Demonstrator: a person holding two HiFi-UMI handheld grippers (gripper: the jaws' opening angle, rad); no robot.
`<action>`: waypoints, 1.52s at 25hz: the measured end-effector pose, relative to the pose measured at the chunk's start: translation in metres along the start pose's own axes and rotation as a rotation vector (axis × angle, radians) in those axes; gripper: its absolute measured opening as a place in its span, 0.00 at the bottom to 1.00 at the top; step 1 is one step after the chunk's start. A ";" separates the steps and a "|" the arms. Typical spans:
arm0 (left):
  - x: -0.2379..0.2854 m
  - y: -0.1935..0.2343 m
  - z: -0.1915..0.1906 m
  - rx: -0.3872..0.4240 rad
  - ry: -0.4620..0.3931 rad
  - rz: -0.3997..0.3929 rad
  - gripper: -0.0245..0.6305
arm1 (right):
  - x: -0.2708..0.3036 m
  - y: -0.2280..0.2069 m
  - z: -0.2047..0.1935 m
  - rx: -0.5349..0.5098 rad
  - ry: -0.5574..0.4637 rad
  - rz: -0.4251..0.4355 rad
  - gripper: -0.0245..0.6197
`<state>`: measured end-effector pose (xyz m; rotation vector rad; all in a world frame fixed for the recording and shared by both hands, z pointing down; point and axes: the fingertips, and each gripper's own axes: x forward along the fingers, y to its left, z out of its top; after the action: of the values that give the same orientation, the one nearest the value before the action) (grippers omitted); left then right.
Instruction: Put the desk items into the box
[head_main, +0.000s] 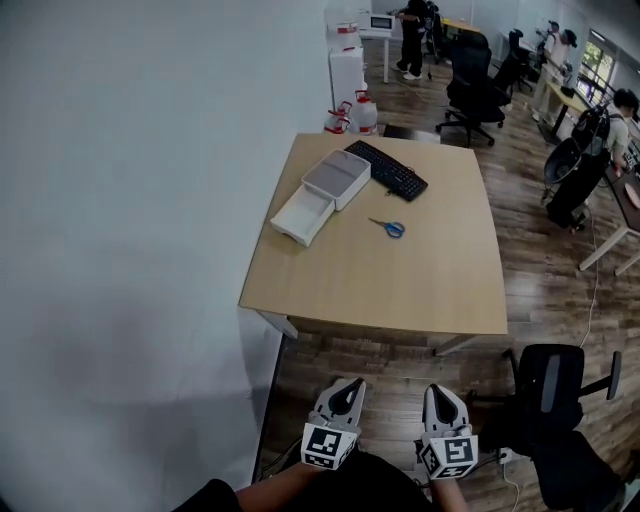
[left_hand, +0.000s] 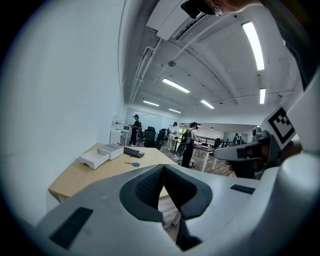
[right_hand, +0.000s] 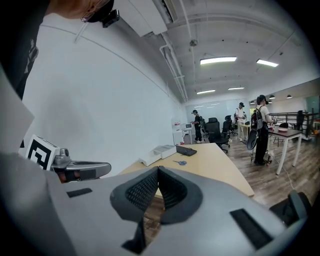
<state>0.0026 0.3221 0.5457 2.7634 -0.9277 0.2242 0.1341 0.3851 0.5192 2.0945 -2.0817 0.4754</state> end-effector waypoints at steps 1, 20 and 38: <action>0.009 0.009 0.004 -0.005 0.002 -0.007 0.06 | 0.016 -0.003 0.005 -0.006 0.007 0.000 0.13; 0.126 0.159 0.063 -0.061 0.047 -0.069 0.06 | 0.198 0.008 0.066 -0.013 0.095 -0.009 0.13; 0.178 0.226 0.087 -0.089 -0.013 0.048 0.06 | 0.315 -0.023 0.082 -0.038 0.113 0.093 0.13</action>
<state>0.0121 0.0217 0.5352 2.6673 -0.9837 0.1688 0.1627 0.0608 0.5474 1.9106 -2.1134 0.5487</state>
